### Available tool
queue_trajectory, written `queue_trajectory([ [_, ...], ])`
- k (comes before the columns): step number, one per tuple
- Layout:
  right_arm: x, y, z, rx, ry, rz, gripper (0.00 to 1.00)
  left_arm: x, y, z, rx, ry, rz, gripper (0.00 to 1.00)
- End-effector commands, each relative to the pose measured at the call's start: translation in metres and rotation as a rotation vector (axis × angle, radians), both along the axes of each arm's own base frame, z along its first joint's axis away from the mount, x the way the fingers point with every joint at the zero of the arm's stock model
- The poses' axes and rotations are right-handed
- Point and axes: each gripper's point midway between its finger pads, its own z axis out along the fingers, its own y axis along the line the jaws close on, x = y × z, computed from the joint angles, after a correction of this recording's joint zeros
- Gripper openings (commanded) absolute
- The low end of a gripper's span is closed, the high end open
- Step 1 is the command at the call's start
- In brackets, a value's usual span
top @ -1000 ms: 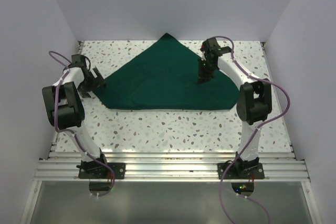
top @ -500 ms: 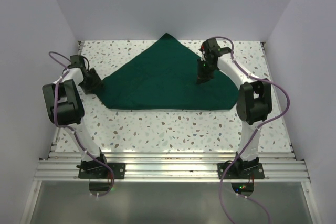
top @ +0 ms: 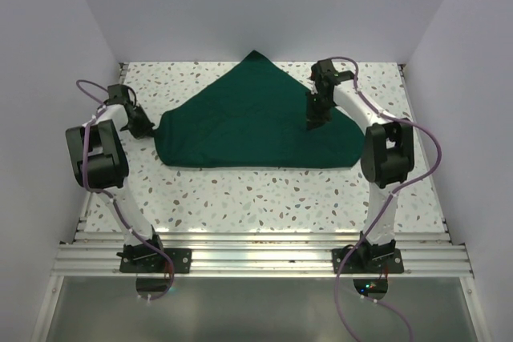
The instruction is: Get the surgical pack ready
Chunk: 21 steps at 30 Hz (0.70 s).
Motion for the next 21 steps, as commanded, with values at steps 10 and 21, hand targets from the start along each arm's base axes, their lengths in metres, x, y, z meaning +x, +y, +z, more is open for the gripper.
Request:
queue_trajectory([
  [10,-0.006,-0.028,-0.027,-0.13,0.085,-0.049,0.05,-0.009,-0.015,0.103,0.028,-0.173,0.026,0.0],
  [21,0.001,-0.033,-0.054,-0.174,0.133,-0.031,0.06,0.003,-0.093,0.144,-0.081,-0.265,-0.09,0.0],
])
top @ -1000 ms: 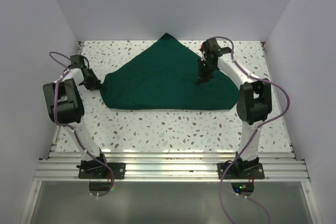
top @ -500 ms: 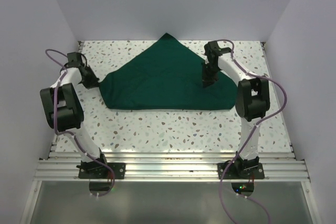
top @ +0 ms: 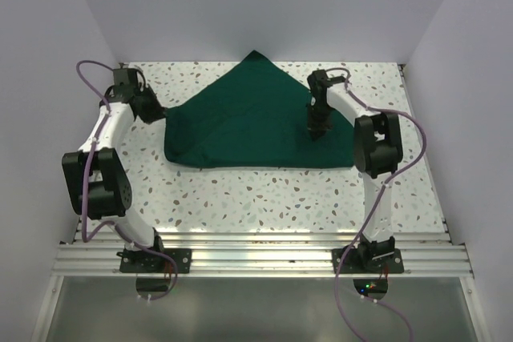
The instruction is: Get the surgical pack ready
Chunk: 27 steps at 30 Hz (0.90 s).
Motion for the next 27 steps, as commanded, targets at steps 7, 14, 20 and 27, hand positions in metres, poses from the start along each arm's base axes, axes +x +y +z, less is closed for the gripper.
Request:
queue_trajectory([
  [7,0.005,-0.016,-0.03,-0.053,0.053,0.006,0.04,0.024,-0.106,0.074,-0.145,-0.124,-0.127,0.0],
  [14,0.0,-0.014,-0.055,-0.045,0.1,0.008,0.04,0.029,-0.183,0.111,-0.229,-0.165,-0.214,0.0],
  [20,-0.002,-0.012,-0.068,-0.04,0.133,0.009,0.04,0.031,-0.25,0.116,-0.261,-0.161,-0.336,0.0],
  [27,-0.007,-0.011,-0.075,-0.032,0.152,0.007,0.04,0.021,-0.304,0.095,-0.254,-0.119,-0.449,0.0],
])
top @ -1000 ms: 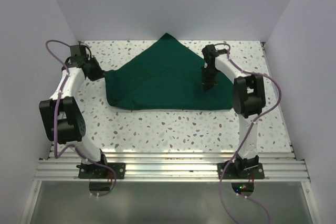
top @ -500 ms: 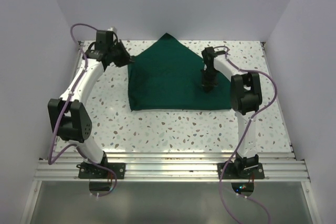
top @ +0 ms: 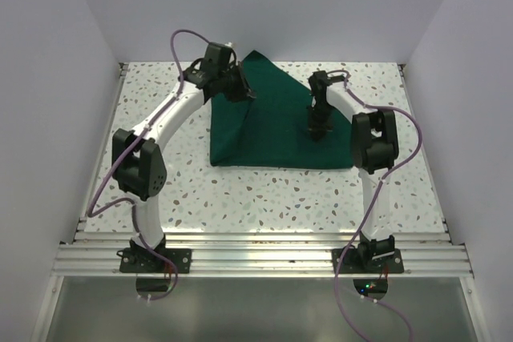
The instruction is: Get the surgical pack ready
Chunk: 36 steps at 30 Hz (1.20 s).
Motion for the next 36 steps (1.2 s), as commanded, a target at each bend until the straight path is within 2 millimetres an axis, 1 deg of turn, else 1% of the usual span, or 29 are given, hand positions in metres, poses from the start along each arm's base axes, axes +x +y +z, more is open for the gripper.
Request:
queue_trajectory([
  [1,-0.007,-0.006,-0.052,-0.034,0.07,0.008,0.04,-0.004,-0.029,0.007,-0.032,-0.009,-0.06,0.0],
  [3,-0.007,-0.006,-0.052,-0.032,0.075,0.009,0.04,-0.009,-0.041,-0.006,-0.028,0.017,-0.096,0.0],
  [5,-0.009,-0.006,-0.053,-0.032,0.082,0.009,0.04,-0.011,-0.048,-0.012,-0.023,0.027,-0.114,0.0],
  [7,-0.009,-0.006,-0.053,-0.034,0.083,0.01,0.04,-0.014,-0.058,-0.023,-0.011,0.041,-0.139,0.0],
  [8,-0.01,-0.002,-0.054,-0.013,0.092,0.01,0.04,-0.014,-0.06,-0.025,-0.012,0.045,-0.145,0.0],
  [9,-0.01,-0.002,-0.055,-0.012,0.096,0.01,0.04,-0.013,-0.064,-0.035,-0.001,0.055,-0.158,0.0],
  [10,-0.009,-0.001,-0.055,-0.012,0.094,0.011,0.04,-0.014,-0.066,-0.04,0.001,0.066,-0.166,0.0],
  [11,-0.009,-0.001,-0.055,-0.01,0.096,0.014,0.03,-0.013,-0.069,-0.04,-0.002,0.066,-0.173,0.0],
  [12,-0.01,-0.002,-0.055,-0.01,0.101,0.013,0.04,-0.012,-0.071,-0.051,0.006,0.084,-0.181,0.0],
  [13,-0.008,-0.002,-0.054,-0.011,0.099,0.014,0.03,-0.011,-0.073,-0.053,0.011,0.085,-0.183,0.0],
  [14,-0.008,-0.002,-0.056,-0.014,0.103,0.016,0.04,-0.01,-0.075,-0.052,0.014,0.08,-0.186,0.0],
  [15,-0.006,-0.001,-0.055,-0.012,0.097,0.017,0.04,-0.009,-0.077,-0.06,0.024,0.089,-0.19,0.0],
  [17,-0.006,-0.001,-0.054,-0.01,0.102,0.016,0.03,-0.008,-0.08,-0.064,0.018,0.097,-0.194,0.0],
  [18,-0.006,-0.001,-0.056,-0.013,0.105,0.016,0.03,-0.007,-0.083,-0.07,0.016,0.103,-0.199,0.0],
  [19,-0.005,-0.001,-0.055,-0.013,0.105,0.016,0.03,-0.006,-0.084,-0.068,0.011,0.101,-0.202,0.0],
  [20,-0.004,0.0,-0.055,-0.012,0.102,0.02,0.03,-0.005,-0.086,-0.073,0.015,0.107,-0.204,0.0],
  [21,-0.005,0.0,-0.055,-0.011,0.105,0.02,0.03,-0.003,-0.088,-0.071,0.009,0.101,-0.206,0.0],
  [22,-0.005,0.0,-0.055,-0.011,0.104,0.02,0.03,-0.003,-0.088,-0.074,0.012,0.107,-0.208,0.0],
  [23,-0.005,-0.001,-0.055,-0.013,0.106,0.022,0.03,-0.001,-0.089,-0.073,0.01,0.101,-0.209,0.0],
  [27,-0.005,-0.001,-0.056,-0.013,0.106,0.02,0.03,-0.002,-0.093,-0.082,0.007,0.12,-0.218,0.0],
  [28,-0.006,-0.001,-0.056,-0.014,0.111,0.022,0.03,-0.001,-0.095,-0.082,0.003,0.118,-0.22,0.0],
  [36,-0.004,0.0,-0.056,-0.017,0.116,0.031,0.02,-0.009,-0.109,-0.091,0.007,0.131,-0.259,0.0],
])
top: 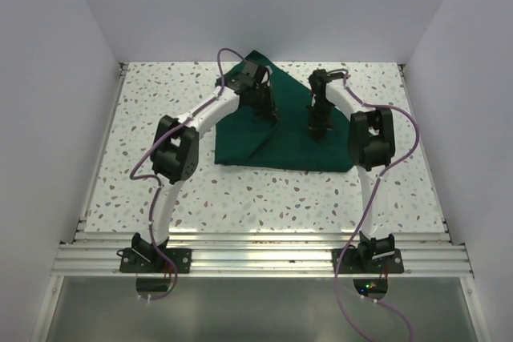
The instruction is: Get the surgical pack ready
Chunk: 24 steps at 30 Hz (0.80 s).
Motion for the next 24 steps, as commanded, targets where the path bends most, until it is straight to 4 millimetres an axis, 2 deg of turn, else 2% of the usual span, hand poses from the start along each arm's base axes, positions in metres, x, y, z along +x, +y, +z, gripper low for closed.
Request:
queue_trajectory([
  [1,-0.004,-0.001,-0.055,-0.03,0.058,0.027,0.02,-0.002,-0.023,0.017,-0.051,-0.048,-0.071,0.0],
  [8,-0.003,0.001,-0.054,-0.026,0.059,0.028,0.02,-0.006,-0.026,0.005,-0.045,-0.03,-0.094,0.0],
  [11,-0.001,0.007,-0.05,0.001,0.052,0.021,0.01,-0.003,-0.018,0.013,-0.023,-0.057,-0.089,0.33],
  [12,0.001,0.007,-0.045,0.003,0.044,0.019,0.01,-0.002,-0.011,0.011,-0.002,-0.066,-0.079,0.53],
  [13,0.004,0.006,-0.04,0.003,0.033,0.015,0.01,0.003,-0.002,0.026,-0.002,-0.102,-0.062,0.59],
  [15,0.017,0.003,-0.021,-0.004,-0.017,0.001,0.01,0.005,0.014,0.03,0.027,-0.129,-0.042,0.68],
  [16,0.021,0.003,-0.013,-0.001,-0.036,-0.003,0.01,0.01,0.027,0.046,0.029,-0.167,-0.027,0.7],
  [17,0.032,0.001,0.0,0.005,-0.074,-0.014,0.02,0.011,0.034,0.052,0.035,-0.182,-0.021,0.71],
  [18,0.033,-0.003,0.012,0.003,-0.086,-0.025,0.03,0.011,0.044,0.051,0.054,-0.185,-0.006,0.71],
  [19,0.036,-0.006,0.021,0.003,-0.103,-0.047,0.04,0.012,0.055,0.066,0.056,-0.214,0.009,0.72],
  [20,0.041,-0.014,0.029,0.011,-0.121,-0.073,0.05,0.012,0.063,0.07,0.067,-0.23,0.012,0.72],
  [21,0.046,-0.019,0.044,0.026,-0.163,-0.092,0.1,0.009,0.071,0.068,0.084,-0.231,0.018,0.72],
  [22,0.048,-0.024,0.048,0.038,-0.176,-0.125,0.15,0.009,0.081,0.081,0.089,-0.265,0.022,0.72],
  [23,0.048,-0.044,0.049,0.036,-0.173,-0.178,0.23,0.007,0.086,0.084,0.095,-0.278,0.021,0.71],
  [24,0.049,-0.055,0.05,0.044,-0.176,-0.21,0.27,0.002,0.093,0.076,0.11,-0.266,0.016,0.71],
])
